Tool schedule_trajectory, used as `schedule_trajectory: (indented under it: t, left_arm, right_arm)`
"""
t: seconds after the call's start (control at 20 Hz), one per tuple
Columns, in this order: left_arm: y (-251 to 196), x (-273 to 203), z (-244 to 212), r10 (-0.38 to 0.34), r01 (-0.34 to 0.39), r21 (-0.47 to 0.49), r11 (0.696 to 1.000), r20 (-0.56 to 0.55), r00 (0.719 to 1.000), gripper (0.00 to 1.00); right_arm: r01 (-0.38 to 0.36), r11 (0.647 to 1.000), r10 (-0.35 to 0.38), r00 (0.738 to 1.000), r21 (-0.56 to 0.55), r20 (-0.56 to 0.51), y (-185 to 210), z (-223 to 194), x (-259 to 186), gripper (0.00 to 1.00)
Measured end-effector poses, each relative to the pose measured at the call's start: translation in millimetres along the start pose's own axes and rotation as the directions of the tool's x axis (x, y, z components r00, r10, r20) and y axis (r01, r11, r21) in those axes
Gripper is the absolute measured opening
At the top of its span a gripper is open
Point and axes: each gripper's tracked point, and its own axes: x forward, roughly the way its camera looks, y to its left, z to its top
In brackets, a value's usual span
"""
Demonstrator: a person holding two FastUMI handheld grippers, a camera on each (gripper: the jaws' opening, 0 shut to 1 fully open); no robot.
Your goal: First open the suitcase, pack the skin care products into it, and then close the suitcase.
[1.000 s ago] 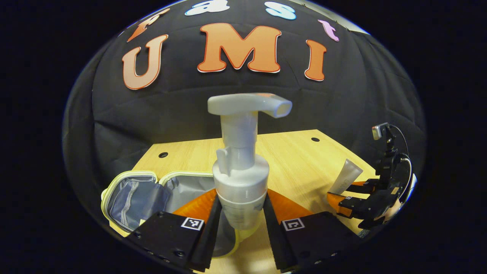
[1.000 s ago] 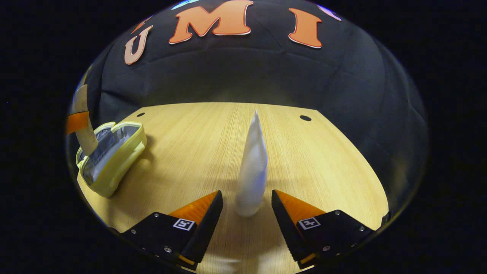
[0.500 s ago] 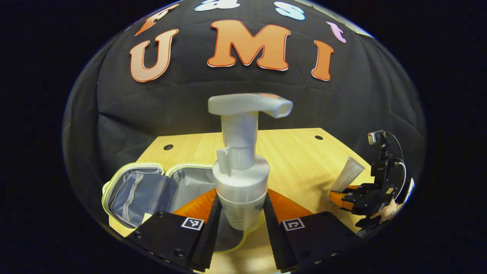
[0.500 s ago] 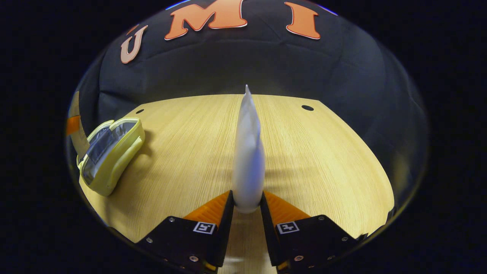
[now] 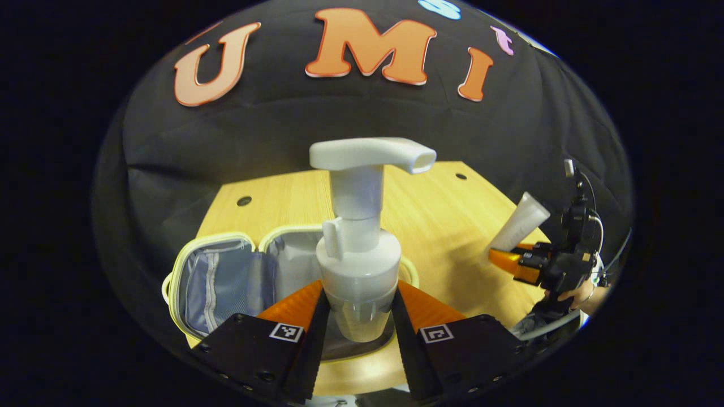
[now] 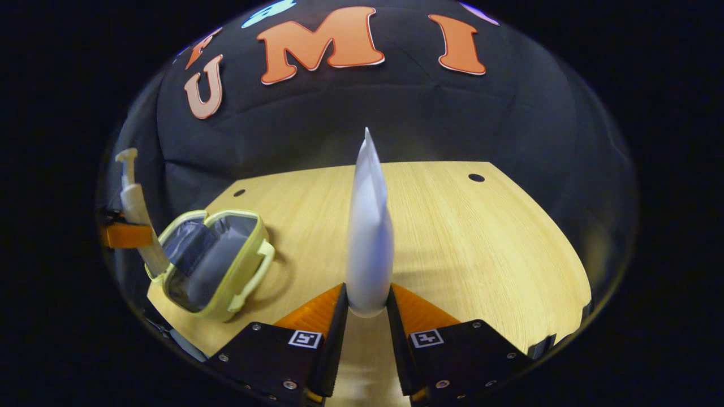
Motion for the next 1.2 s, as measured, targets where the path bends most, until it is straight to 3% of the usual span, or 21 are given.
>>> schedule_trajectory:
  t: [0.1,0.2,0.5,0.85,1.0,1.2]
  left_arm:
    - [21.4,8.0,-14.3,-0.022,0.024,0.018,1.0,-0.114,0.993,0.6]
    - [38.1,16.3,-26.7,-0.038,0.044,0.021,0.999,-0.221,0.974,0.6]
    - [63.1,62.7,-58.8,-0.08,0.069,-0.041,0.997,-0.453,0.888,0.61]
    - [60.8,103.8,-71.6,-0.073,0.075,-0.018,0.997,-0.553,0.83,0.62]
    - [62.4,110.1,-79.1,-0.084,0.077,-0.037,0.996,-0.569,0.818,0.61]
    - [61.7,116.5,-78.7,-0.098,0.083,-0.053,0.995,-0.561,0.822,0.61]
  right_arm:
    - [-0.008,1.0,0.008,1.0,0.012,0.008,12.9,8.0,-4.8,0.38]
    - [-0.006,0.999,0.006,1.0,0.034,0.0,22.7,9.7,-8.0,0.43]
    - [0.025,0.988,-0.026,1.0,0.15,0.007,38.8,11.6,-27.8,0.43]
    - [0.096,0.975,-0.092,0.995,0.201,-0.03,32.9,1.6,-34.4,0.43]
    - [0.11,0.974,-0.104,0.994,0.198,-0.038,33.0,4.6,-37.3,0.43]
    - [0.114,0.975,-0.106,0.993,0.19,-0.049,40.6,11.5,-35.4,0.43]
